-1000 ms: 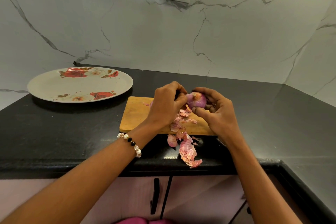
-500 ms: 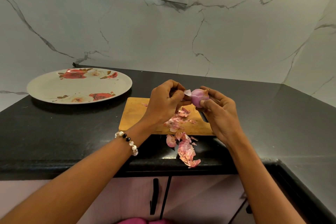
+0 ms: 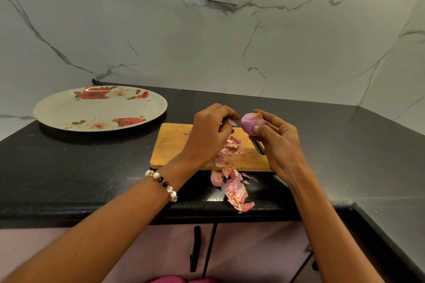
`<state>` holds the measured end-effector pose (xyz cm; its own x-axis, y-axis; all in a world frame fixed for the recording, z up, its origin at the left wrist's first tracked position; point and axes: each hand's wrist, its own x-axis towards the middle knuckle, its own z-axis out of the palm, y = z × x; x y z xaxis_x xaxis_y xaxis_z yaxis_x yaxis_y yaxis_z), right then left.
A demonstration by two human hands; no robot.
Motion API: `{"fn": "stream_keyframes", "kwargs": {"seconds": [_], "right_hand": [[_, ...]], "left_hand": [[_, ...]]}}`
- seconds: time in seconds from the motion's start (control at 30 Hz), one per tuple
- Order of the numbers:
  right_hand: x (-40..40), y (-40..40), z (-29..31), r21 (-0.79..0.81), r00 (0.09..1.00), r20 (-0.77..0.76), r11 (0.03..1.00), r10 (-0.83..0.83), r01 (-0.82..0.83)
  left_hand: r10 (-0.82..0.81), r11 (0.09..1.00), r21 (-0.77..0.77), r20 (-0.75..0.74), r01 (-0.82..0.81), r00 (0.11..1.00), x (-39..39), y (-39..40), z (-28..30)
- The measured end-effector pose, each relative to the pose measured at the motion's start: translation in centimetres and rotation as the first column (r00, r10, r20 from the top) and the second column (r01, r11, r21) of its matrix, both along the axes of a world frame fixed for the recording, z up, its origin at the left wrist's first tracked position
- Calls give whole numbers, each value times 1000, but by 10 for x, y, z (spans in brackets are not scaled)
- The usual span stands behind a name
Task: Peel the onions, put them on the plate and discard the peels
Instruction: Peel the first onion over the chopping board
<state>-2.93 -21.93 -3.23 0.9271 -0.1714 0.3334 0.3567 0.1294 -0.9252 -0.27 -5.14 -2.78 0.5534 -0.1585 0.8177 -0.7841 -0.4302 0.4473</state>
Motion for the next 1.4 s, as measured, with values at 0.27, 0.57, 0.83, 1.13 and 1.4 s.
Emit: {"fn": "stream_keyframes", "kwargs": {"seconds": [0.27, 0.57, 0.83, 1.13, 1.4], "right_hand": [[-2, 1, -1, -106, 996, 5, 990, 88, -87], [-7, 3, 0, -203, 994, 41, 975, 101, -91], [-8, 1, -2, -242, 992, 77, 967, 105, -83], [-6, 2, -3, -188, 989, 80, 976, 126, -109], [-4, 2, -3, -142, 990, 56, 983, 129, -120]], "left_hand": [[-72, 996, 60, 13, 71, 997, 1, 0, 3], [-85, 996, -4, -55, 85, 995, 0, 2, 4], [-47, 994, 92, -76, 53, 996, 3, 1, 1], [-19, 973, 227, -60, 32, 998, 5, 0, -2], [27, 965, 262, -8, -24, 1000, 3, -4, -3]]}}
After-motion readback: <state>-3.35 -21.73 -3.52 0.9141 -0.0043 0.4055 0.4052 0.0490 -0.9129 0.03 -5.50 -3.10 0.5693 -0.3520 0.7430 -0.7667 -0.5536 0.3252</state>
